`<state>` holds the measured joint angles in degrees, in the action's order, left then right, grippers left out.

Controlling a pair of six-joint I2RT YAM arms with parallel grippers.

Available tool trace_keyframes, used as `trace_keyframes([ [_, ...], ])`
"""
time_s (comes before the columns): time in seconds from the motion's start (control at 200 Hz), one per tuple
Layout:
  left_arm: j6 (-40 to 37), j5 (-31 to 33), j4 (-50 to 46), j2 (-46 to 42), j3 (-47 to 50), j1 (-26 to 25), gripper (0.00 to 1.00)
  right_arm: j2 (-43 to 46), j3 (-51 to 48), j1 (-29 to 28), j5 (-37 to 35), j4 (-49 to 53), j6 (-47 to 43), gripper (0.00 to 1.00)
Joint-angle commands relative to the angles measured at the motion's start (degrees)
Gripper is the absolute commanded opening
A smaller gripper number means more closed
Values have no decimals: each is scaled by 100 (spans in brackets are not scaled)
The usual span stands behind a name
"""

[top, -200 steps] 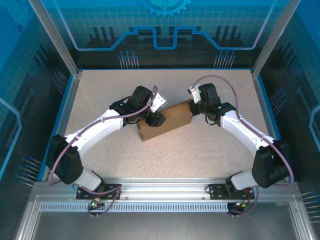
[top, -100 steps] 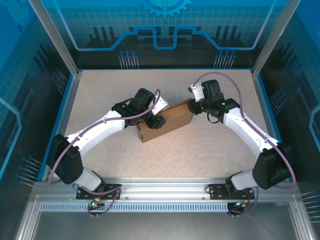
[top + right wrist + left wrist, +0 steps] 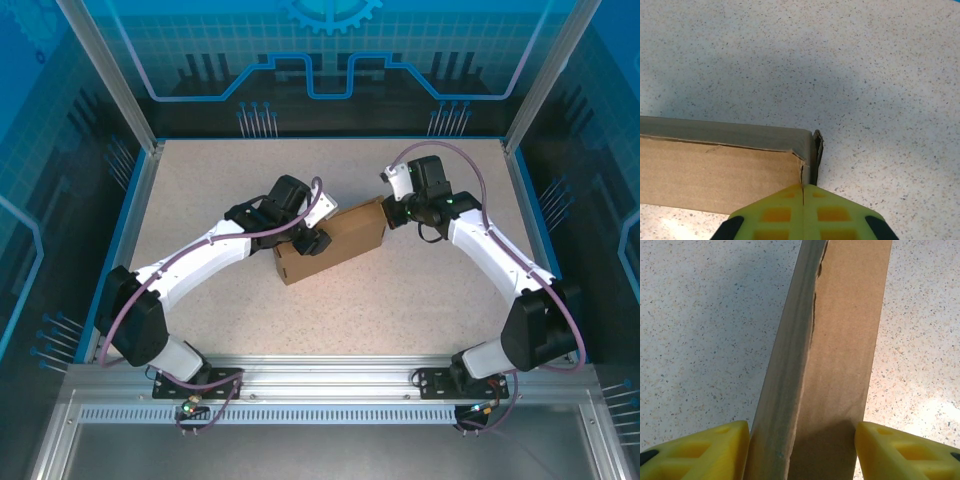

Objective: Fold the paper box

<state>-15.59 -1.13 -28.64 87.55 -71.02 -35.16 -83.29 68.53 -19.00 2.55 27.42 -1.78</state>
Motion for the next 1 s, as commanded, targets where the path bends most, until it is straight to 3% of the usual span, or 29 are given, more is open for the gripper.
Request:
trace_keyframes([
  [0.0,-113,139,-309,175,-52,-31,59,-53,-200,26,-82,-23,-82,0],
  [0.68,-163,187,41,-470,-52,-142,74,-53,-437,-24,-246,-246,-59,0],
  [0.995,-770,692,263,-650,468,-445,70,-88,-367,-32,-243,-211,-50,0],
])
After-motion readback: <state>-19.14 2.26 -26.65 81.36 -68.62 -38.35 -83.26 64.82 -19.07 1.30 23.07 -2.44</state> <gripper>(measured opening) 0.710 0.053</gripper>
